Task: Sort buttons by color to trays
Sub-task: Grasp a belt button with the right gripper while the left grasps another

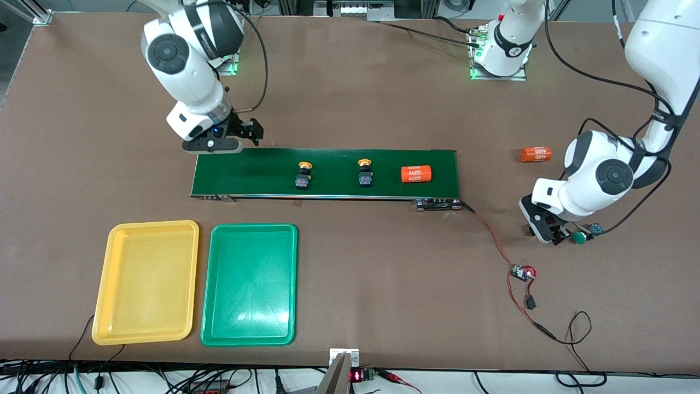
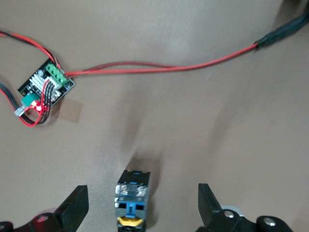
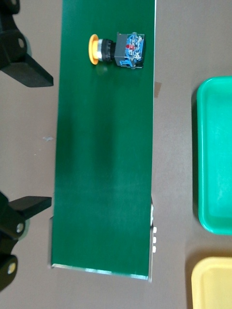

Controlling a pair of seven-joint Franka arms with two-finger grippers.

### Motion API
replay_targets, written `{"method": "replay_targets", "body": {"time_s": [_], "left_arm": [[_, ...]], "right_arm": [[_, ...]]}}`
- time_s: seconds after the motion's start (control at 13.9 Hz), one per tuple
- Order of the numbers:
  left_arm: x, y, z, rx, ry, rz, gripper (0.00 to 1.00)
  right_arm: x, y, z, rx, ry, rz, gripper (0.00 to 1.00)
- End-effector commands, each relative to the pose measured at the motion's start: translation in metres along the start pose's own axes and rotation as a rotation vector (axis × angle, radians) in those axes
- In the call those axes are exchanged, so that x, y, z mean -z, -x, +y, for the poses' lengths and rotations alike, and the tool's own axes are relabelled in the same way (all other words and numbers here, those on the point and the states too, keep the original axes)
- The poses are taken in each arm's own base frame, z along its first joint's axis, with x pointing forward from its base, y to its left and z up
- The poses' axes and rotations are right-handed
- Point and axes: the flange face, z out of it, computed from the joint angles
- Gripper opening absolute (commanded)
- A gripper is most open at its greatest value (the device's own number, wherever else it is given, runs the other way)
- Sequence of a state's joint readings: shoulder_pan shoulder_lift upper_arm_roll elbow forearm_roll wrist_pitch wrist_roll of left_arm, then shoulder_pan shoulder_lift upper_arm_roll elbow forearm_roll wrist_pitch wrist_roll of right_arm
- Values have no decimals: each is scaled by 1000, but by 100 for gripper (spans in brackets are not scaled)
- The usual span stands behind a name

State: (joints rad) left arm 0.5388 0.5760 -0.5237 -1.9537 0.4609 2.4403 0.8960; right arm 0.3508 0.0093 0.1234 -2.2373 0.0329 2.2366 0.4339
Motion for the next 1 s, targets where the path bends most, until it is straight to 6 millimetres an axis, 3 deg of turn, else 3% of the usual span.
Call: {"method": "replay_targets", "body": {"time_s": [0.0,0.22,0.5,0.65,0.79,0.93], "left_arm": [[1,2,-11,-24,5,22,100],[-19,2,-7,-28,35,34,100],[-30,5,-2,-26,56,31,100],[-33,10,-3,-23,58,24,100],[-37,13,-4,-26,59,21,100],[-41,15,-4,-24,65,20,89]], "right_arm": [[-16,-8,-8,-9,-8,16,100],[-22,-21,-14,-90,-44,73,100],[-40,-36,-39,-53,-30,71,100],[-55,-28,-58,-39,-21,47,100],[-67,-27,-60,-52,-14,32,100],[-74,-27,-68,-48,-13,23,100]]}}
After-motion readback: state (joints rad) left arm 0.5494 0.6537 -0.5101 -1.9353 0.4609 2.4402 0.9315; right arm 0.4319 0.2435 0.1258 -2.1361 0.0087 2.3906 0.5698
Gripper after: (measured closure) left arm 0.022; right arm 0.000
